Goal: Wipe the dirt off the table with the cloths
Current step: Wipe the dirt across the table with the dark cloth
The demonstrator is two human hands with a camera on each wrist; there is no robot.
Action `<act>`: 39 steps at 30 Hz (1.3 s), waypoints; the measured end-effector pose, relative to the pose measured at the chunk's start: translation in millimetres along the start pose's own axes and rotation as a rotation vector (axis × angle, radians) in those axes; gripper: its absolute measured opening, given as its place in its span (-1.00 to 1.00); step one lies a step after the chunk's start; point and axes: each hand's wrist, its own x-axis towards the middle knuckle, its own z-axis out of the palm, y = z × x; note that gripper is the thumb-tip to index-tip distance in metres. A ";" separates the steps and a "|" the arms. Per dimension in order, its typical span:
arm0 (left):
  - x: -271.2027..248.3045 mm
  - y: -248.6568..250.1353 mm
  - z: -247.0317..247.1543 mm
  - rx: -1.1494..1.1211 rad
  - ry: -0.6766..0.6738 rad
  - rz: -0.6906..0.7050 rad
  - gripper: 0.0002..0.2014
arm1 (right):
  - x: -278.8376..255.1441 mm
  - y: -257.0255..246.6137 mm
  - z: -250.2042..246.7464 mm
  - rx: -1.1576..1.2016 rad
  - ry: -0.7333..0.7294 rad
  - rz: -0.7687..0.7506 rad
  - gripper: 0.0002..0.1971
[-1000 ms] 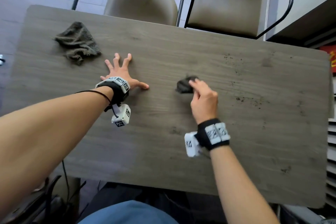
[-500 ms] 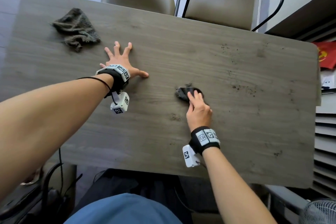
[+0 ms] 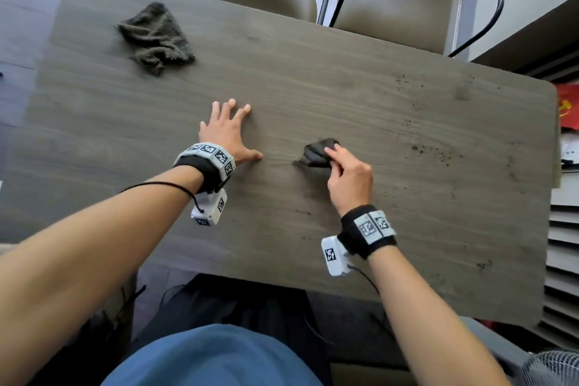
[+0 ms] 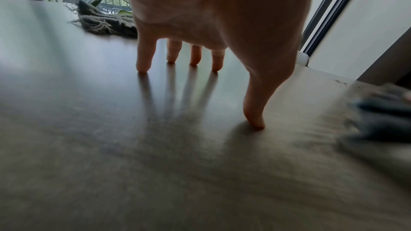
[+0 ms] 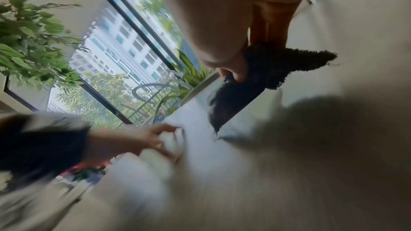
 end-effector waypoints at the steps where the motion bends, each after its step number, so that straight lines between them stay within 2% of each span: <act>1: -3.1 -0.7 3.4 -0.004 0.003 0.004 0.17 | 26.4 2.6 -2.4 -0.025 0.023 0.001 -0.63; 4: -8.5 -3.0 8.9 -0.008 0.008 0.007 0.16 | 89.5 11.7 0.6 -0.093 -0.013 0.085 -0.62; 7: -9.5 -3.9 10.5 -0.020 0.023 0.005 0.16 | 97.4 10.4 20.9 -0.159 -0.087 0.165 -0.60; 10: -8.3 -4.2 9.4 -0.035 0.027 -0.001 0.16 | 57.8 -5.4 40.2 -0.194 -0.085 0.031 -0.59; 13: -10.4 -2.1 9.0 -0.028 0.028 -0.003 0.15 | -9.4 -8.4 51.3 -0.174 -0.087 -0.104 -0.55; 17: -16.2 0.7 10.2 0.001 0.031 -0.009 0.10 | -96.8 -5.2 50.4 -0.139 -0.159 -0.145 -0.41; 21: -27.5 -5.8 11.8 0.054 0.043 0.048 0.04 | -127.0 2.9 41.6 -0.135 -0.226 -0.186 -0.40; 24: -36.5 -16.4 13.6 0.049 0.041 0.118 0.01 | -109.5 3.2 33.2 -0.099 -0.253 -0.200 -0.45; 26: -41.6 -23.6 15.9 -0.003 0.071 0.156 -0.02 | -82.0 -0.1 26.4 -0.086 -0.209 -0.203 -0.50; 29: -48.7 -34.8 22.6 -0.224 0.115 0.179 -0.12 | -18.5 -5.3 24.4 -0.095 -0.107 -0.168 -0.60; 32: -55.2 -46.3 29.1 -0.436 0.148 0.163 -0.28 | 51.7 -18.3 37.0 -0.128 -0.083 -0.076 -0.63; 36: -63.6 -65.0 39.5 -0.445 0.221 0.130 -0.41 | 111.5 -57.4 70.9 -0.235 -0.178 0.022 -0.59; 37: -65.0 -70.1 42.9 -0.443 0.239 0.129 -0.41 | 113.4 -71.4 81.0 -0.276 -0.228 -0.017 -0.58; 39: -66.7 -80.0 49.2 -0.450 0.271 0.132 -0.40 | 98.3 -96.9 98.8 -0.353 -0.351 -0.206 -0.54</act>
